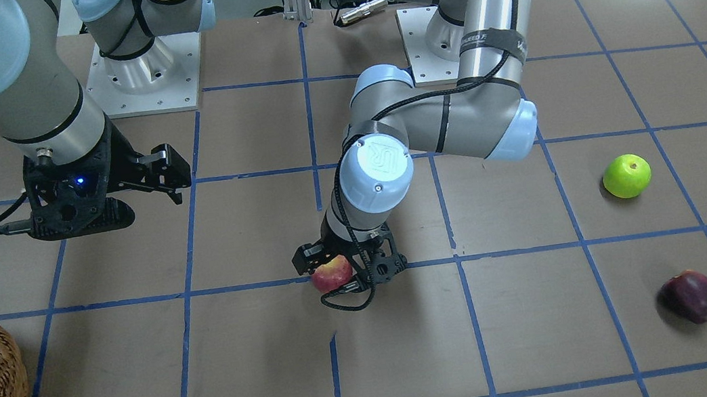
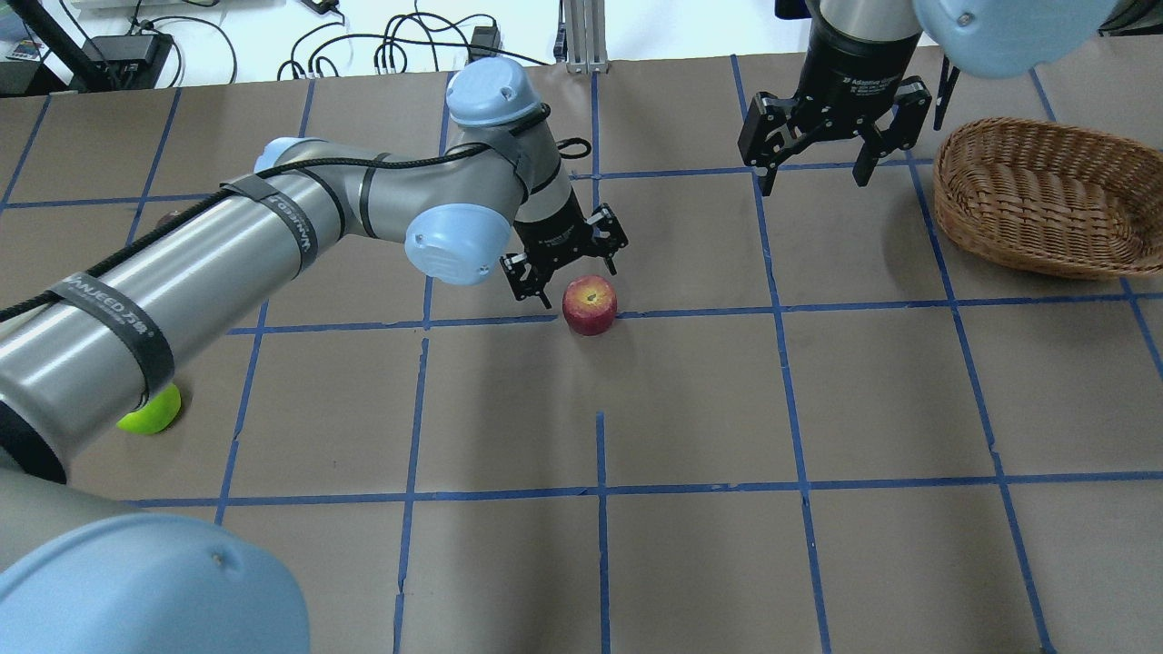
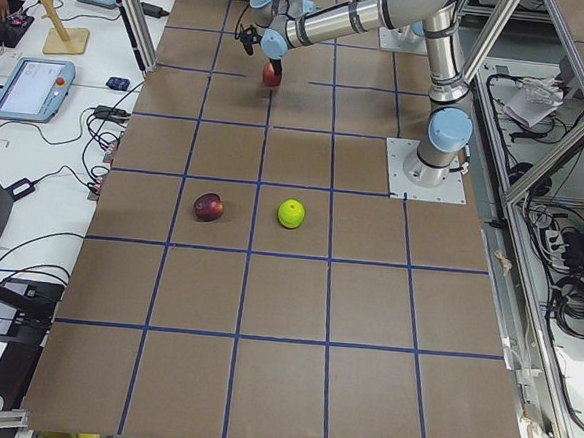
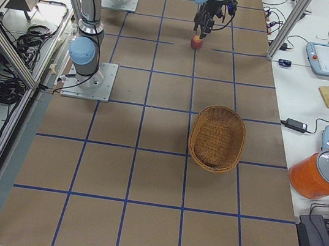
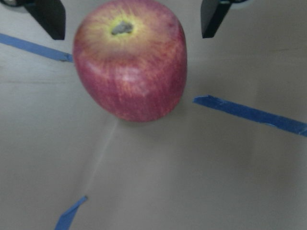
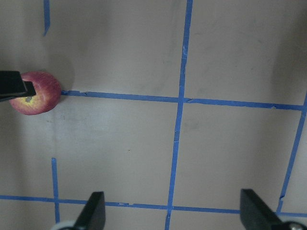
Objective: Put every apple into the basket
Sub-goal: 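Release the red apple with the left gripper while the right gripper reaches for it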
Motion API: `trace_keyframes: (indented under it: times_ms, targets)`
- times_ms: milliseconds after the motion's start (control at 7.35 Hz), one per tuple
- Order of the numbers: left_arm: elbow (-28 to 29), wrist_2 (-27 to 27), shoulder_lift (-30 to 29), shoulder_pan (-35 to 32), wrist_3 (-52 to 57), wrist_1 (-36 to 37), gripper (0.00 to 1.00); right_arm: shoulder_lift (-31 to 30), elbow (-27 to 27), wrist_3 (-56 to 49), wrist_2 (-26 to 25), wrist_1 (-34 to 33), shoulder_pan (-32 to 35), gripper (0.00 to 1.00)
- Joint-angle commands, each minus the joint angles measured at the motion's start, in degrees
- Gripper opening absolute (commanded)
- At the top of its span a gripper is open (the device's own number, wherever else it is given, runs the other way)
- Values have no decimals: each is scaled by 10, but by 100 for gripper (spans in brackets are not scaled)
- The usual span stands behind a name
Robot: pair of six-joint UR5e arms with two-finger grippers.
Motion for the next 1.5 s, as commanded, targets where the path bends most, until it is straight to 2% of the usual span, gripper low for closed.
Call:
trace_keyframes:
  times_ms: [0, 136, 272, 408, 544, 817, 1089, 1361]
  targets:
    - [10, 16, 45, 57, 63, -68, 100, 9, 35, 5, 10, -68, 9, 100]
    - [10, 56, 70, 94, 140, -123, 100, 27, 64, 32, 14, -146, 33, 100]
    - [0, 84, 85, 129, 220, -156, 100, 47, 83, 61, 17, -195, 80, 100]
    - [-18, 123, 102, 168, 290, -161, 100, 83, 91, 113, 17, -240, 118, 100]
    - [-46, 196, 115, 210, 383, -161, 100, 126, 92, 161, 17, -297, 159, 100]
    - [-104, 216, 139, 295, 544, -137, 100, 202, 91, 263, 15, -394, 220, 100]
    - [-111, 227, 135, 390, 708, -104, 100, 220, 95, 246, 6, -408, 220, 100]
    - [-147, 224, 114, 466, 796, -23, 100, 217, 84, 197, -61, -406, 215, 100]
